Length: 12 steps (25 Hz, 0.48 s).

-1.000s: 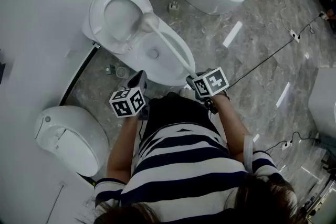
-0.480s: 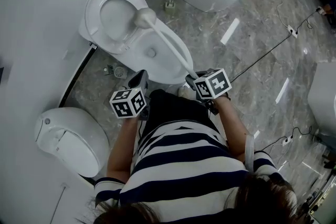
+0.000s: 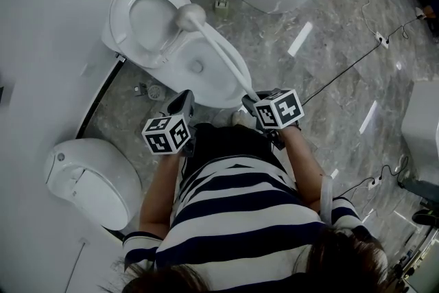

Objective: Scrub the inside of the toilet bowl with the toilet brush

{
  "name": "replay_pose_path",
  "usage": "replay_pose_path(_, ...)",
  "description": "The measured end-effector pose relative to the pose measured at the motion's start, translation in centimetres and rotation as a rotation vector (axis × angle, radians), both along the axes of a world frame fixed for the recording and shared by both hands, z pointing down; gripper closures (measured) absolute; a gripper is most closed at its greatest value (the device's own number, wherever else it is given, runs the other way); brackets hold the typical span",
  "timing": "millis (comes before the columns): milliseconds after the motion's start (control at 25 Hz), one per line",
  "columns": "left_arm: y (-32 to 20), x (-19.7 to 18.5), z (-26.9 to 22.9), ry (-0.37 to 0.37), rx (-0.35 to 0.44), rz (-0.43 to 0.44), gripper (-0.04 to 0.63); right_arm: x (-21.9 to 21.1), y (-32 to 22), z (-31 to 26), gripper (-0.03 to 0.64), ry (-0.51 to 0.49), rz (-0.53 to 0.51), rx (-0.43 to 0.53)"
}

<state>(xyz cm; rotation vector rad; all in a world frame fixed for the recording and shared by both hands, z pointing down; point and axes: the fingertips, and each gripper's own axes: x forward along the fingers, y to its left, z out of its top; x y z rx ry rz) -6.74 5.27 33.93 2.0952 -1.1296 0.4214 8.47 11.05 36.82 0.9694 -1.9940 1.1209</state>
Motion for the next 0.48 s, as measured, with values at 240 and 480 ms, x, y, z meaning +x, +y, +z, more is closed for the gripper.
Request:
replay_pose_path(240,-0.12,-0.07,0.07,0.0,0.001,0.011,0.595,-0.11,-0.63,-0.08,0.595,-0.012,0.025,0.009)
replay_pose_path(480,0.0,0.22,-0.19,-0.006,0.015,0.005,0.595,0.22,-0.43,-0.02,0.595,-0.037,0.045,0.006)
